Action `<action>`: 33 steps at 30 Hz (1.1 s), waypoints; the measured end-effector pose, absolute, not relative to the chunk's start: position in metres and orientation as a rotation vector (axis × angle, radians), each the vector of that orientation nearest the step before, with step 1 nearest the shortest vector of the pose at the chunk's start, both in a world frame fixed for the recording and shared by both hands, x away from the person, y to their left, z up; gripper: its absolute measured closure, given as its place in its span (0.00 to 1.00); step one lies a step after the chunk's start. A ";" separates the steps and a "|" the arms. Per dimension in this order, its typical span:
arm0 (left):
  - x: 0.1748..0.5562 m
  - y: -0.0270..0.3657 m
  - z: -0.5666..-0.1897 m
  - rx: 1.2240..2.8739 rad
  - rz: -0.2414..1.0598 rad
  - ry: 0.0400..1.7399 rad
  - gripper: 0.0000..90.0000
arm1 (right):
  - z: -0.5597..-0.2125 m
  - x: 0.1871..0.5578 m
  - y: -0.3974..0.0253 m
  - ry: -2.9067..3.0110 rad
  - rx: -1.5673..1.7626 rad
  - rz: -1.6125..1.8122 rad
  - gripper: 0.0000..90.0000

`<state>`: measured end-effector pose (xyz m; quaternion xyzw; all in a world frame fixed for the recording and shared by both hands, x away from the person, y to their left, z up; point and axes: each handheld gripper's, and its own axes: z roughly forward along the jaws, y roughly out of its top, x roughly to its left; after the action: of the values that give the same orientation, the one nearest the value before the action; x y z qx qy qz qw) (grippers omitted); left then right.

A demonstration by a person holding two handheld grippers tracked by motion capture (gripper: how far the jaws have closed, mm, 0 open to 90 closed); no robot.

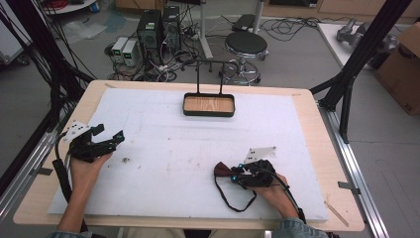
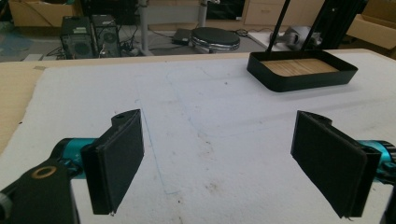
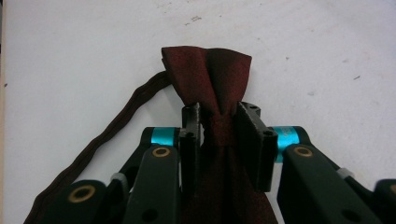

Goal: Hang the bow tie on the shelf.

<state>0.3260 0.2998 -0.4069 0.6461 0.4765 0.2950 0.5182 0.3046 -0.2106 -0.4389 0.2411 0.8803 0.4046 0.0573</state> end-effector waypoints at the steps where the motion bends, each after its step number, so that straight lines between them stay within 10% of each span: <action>1: 0.326 0.300 -0.407 1.549 0.707 1.144 0.19 | -0.438 0.304 -0.211 2.667 0.732 1.229 0.81; 33: 0.325 0.299 -0.404 1.536 0.698 1.130 0.20 | -0.366 0.327 -0.244 2.408 0.838 1.585 0.84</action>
<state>0.3251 0.2988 -0.4037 0.6426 0.4730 0.2922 0.5272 0.3267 -0.2442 -0.3663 0.2786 0.8001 0.5266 0.0697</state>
